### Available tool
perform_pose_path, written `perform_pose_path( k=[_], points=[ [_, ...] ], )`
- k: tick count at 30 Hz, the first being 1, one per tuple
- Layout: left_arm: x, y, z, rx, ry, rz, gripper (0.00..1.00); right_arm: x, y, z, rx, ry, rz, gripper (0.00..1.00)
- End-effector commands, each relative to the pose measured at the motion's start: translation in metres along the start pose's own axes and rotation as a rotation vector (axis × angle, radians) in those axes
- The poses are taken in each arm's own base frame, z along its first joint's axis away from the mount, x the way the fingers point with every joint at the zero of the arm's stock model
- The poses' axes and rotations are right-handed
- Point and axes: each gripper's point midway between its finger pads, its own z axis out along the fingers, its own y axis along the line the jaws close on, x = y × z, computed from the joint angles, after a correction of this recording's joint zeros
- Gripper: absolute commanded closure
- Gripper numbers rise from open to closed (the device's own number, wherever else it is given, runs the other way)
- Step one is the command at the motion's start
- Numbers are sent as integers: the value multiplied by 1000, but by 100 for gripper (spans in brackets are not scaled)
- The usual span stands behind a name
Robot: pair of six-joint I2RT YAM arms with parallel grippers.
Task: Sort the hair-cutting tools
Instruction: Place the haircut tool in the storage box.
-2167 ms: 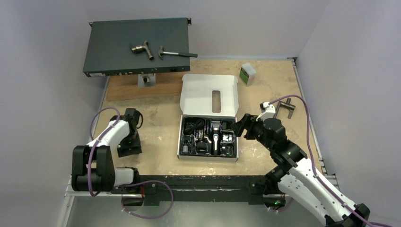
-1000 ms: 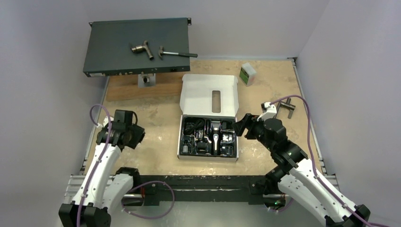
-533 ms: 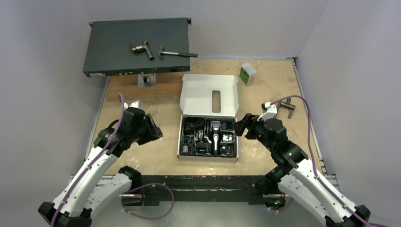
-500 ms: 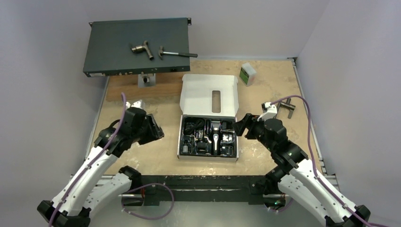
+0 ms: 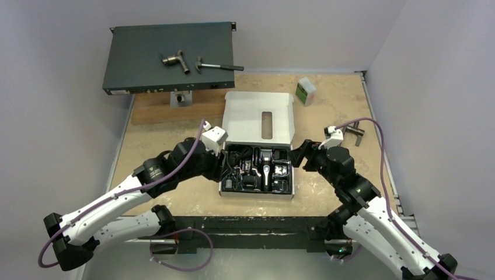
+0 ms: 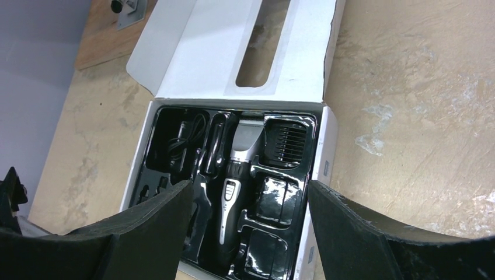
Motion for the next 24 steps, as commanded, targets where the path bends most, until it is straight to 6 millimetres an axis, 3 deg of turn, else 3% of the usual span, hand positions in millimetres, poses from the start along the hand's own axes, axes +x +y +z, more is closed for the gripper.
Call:
perform_pose_path(
  k=[1, 8, 13, 20, 24],
  points=[
    [-27, -38, -2, 245, -221, 300, 100, -16, 6, -4, -16, -63, -3, 28],
    [-45, -52, 20, 273, -181, 589, 100, -11, 6, 4, -11, -48, 18, 28],
    [-65, -80, 41, 372, -197, 760, 100, -9, 4, 7, 14, -34, 64, 28],
    [-67, -105, 70, 483, -188, 996, 100, -6, -14, -4, 90, -44, 91, 27],
    [-51, -120, 95, 535, -69, 1095, 100, 1, -21, -7, 127, -31, 162, 28]
  ],
)
